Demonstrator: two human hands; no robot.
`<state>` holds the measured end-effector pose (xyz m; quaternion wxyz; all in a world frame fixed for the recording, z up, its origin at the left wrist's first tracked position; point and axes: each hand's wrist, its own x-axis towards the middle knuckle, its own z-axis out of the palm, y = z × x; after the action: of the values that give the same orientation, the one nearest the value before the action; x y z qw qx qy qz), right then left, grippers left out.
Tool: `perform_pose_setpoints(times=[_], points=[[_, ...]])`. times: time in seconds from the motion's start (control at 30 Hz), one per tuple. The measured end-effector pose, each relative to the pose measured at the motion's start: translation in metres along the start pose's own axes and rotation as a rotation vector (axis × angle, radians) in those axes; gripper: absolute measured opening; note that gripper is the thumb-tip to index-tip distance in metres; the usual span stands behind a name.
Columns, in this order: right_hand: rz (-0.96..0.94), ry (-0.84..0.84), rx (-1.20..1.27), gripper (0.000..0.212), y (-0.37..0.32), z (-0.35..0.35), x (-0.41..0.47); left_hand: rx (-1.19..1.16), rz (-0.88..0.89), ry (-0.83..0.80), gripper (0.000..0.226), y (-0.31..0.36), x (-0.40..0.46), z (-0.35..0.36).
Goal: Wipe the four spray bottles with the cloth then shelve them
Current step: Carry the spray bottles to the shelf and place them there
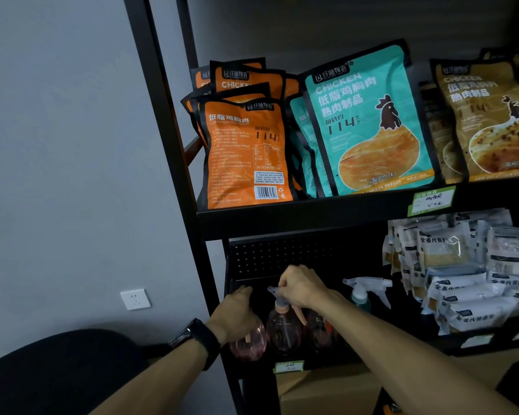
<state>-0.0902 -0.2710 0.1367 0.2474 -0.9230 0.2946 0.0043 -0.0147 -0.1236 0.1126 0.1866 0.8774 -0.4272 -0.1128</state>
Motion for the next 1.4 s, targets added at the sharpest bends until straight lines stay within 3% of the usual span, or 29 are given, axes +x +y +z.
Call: perform_pose_setpoints(times=[0.17,0.73,1.17,1.4], points=[[0.043,-0.007,0.016,0.025,-0.0016,-0.0005,-0.0013,0.022,-0.007,-0.002,0.045,-0.0002,-0.001,0.0007],[0.254,-0.07,0.381,0.016,-0.0076,0.0016,-0.0019,0.025,-0.026,-0.023,0.033,-0.0022,0.0004,-0.001],[0.276,-0.068,0.451,0.02,-0.0061,0.0074,0.0022,-0.012,-0.054,-0.052,0.036,-0.002,0.0007,-0.0015],[0.249,-0.088,0.439,0.017,-0.0058,0.006,0.0009,0.004,-0.001,-0.07,0.067,0.0032,-0.0012,-0.0065]])
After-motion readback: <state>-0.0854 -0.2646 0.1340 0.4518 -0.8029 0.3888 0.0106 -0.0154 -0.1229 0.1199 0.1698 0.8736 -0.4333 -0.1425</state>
